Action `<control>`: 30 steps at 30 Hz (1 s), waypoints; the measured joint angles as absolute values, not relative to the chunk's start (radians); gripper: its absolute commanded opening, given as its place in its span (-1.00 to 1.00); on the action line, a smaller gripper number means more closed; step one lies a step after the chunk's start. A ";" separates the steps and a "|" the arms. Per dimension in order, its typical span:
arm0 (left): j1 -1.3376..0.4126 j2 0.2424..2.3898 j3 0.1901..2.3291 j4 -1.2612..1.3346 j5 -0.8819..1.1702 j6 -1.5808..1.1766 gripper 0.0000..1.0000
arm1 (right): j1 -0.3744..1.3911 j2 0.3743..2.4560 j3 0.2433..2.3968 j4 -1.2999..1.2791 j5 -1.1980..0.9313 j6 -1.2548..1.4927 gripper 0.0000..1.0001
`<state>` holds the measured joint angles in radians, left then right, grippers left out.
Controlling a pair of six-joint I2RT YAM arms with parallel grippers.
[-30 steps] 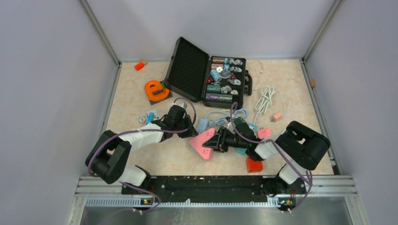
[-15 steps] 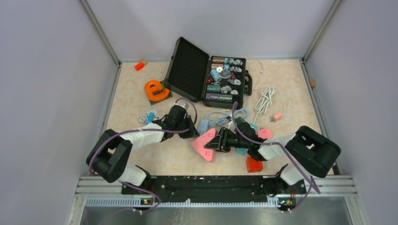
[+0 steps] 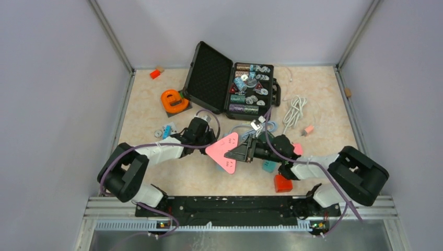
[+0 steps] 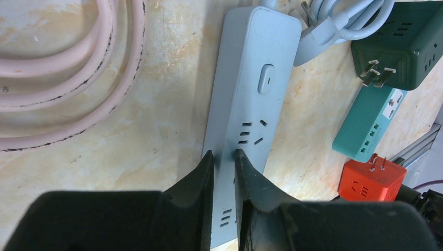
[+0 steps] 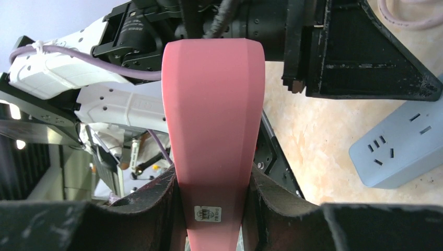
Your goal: Pull the plug off the socket
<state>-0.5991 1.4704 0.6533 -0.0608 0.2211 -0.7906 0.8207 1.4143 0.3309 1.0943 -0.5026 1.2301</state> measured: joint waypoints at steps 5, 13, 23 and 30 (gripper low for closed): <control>-0.599 1.468 0.654 -0.061 0.221 -0.791 -0.58 | 0.821 1.283 0.331 0.960 -0.489 1.142 -1.00; -0.604 1.480 0.690 -0.114 0.220 -0.775 -0.38 | 0.820 1.035 0.331 0.595 -0.397 1.012 -1.00; -0.616 1.499 0.788 -0.310 0.190 -0.729 0.07 | 0.797 0.820 0.336 0.086 -0.142 1.044 -1.00; -0.616 1.489 0.888 -0.383 0.174 -0.701 0.53 | 0.789 0.856 0.337 -0.027 -0.123 1.068 -1.00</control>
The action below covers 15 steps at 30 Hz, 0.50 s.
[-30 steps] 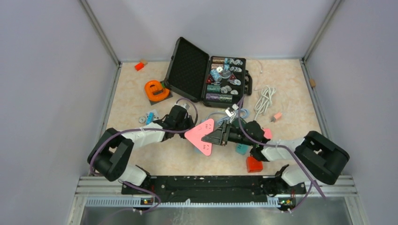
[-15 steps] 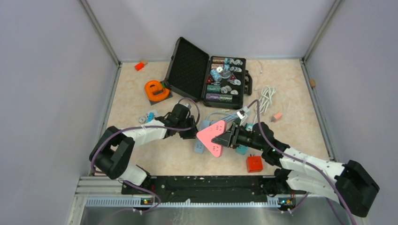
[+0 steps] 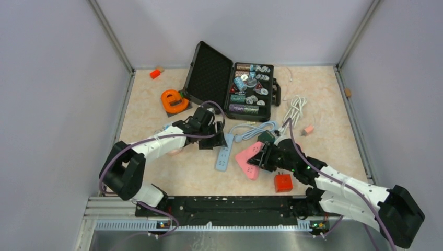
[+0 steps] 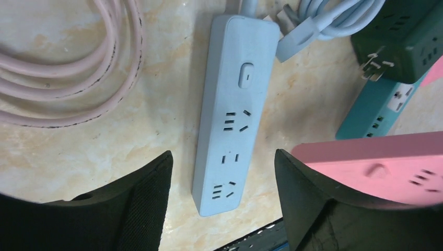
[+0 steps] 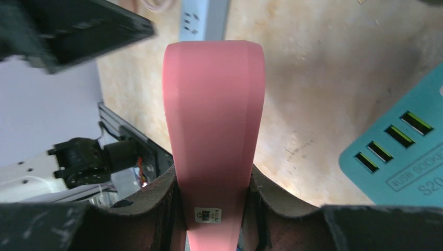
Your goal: Pull the plug off the socket
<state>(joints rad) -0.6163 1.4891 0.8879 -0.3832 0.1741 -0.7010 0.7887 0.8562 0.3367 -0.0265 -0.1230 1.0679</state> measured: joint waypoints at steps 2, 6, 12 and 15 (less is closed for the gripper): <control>-0.616 1.472 0.911 -0.415 0.149 -0.686 0.65 | 0.789 0.902 0.344 -0.041 -0.135 1.067 -1.00; -0.616 1.413 0.948 -0.483 0.058 -0.656 0.84 | 0.788 0.991 0.362 -0.029 -0.180 1.066 -1.00; -0.615 1.315 0.977 -0.556 -0.074 -0.635 0.97 | 0.788 1.098 0.374 0.078 -0.277 1.068 -0.90; -0.615 1.283 0.989 -0.588 -0.131 -0.629 0.97 | 0.788 1.134 0.388 0.096 -0.301 1.067 -0.23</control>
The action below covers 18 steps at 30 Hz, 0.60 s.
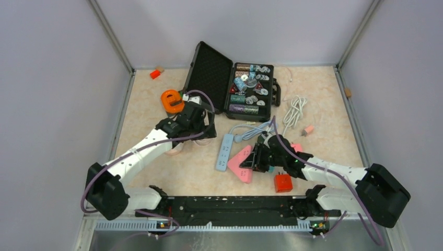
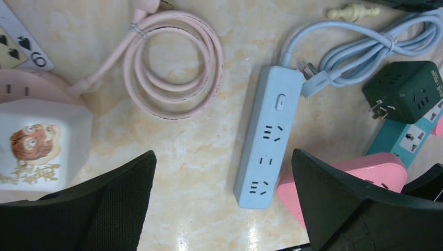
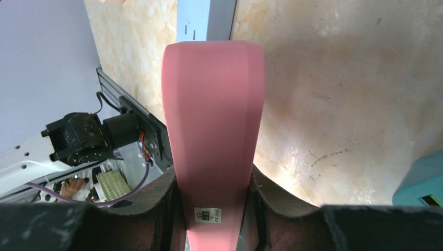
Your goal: Pull the plug off the socket
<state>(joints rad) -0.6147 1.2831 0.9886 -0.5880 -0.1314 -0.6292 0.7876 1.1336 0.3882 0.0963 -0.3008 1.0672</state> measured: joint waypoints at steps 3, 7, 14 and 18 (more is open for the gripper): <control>-0.609 1.258 1.001 -0.619 -0.181 -0.629 0.97 | 0.788 1.138 0.394 0.090 -0.300 1.067 0.12; -0.602 1.226 1.016 -0.647 -0.232 -0.628 0.97 | 0.788 1.103 0.395 0.017 -0.266 1.064 0.32; -0.593 1.149 1.019 -0.668 -0.307 -0.625 0.97 | 0.788 1.026 0.423 -0.158 -0.177 1.047 0.43; -0.585 1.111 1.019 -0.681 -0.340 -0.625 0.97 | 0.788 0.975 0.448 -0.248 -0.127 1.027 0.45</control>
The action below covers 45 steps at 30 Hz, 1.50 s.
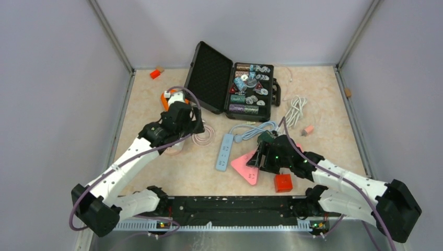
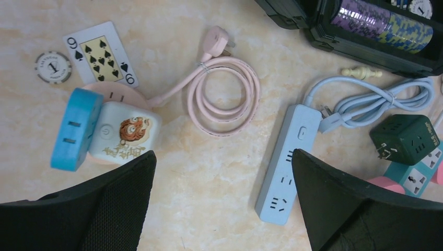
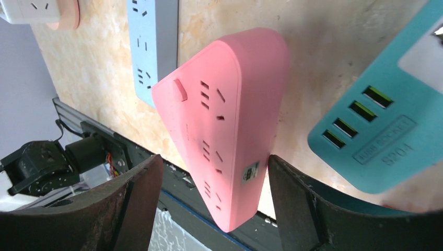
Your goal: Pull the plug off the socket
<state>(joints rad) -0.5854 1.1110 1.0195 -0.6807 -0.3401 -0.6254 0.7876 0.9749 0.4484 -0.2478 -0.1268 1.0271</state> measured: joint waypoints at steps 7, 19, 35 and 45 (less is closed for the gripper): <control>-0.569 0.988 1.019 -0.755 -0.384 -0.657 0.97 | 0.788 0.867 0.482 -0.344 -0.070 0.994 0.46; -0.537 0.768 1.000 -0.829 -0.444 -0.694 0.97 | 0.795 0.906 0.580 -0.310 -0.083 0.925 0.47; 0.089 1.047 0.999 -0.778 -0.149 -0.639 0.95 | 0.901 1.428 0.937 -0.119 -0.064 0.887 0.19; 0.127 1.000 0.898 -0.613 0.092 -0.558 0.93 | 0.962 1.783 1.228 -0.021 -0.096 0.865 0.18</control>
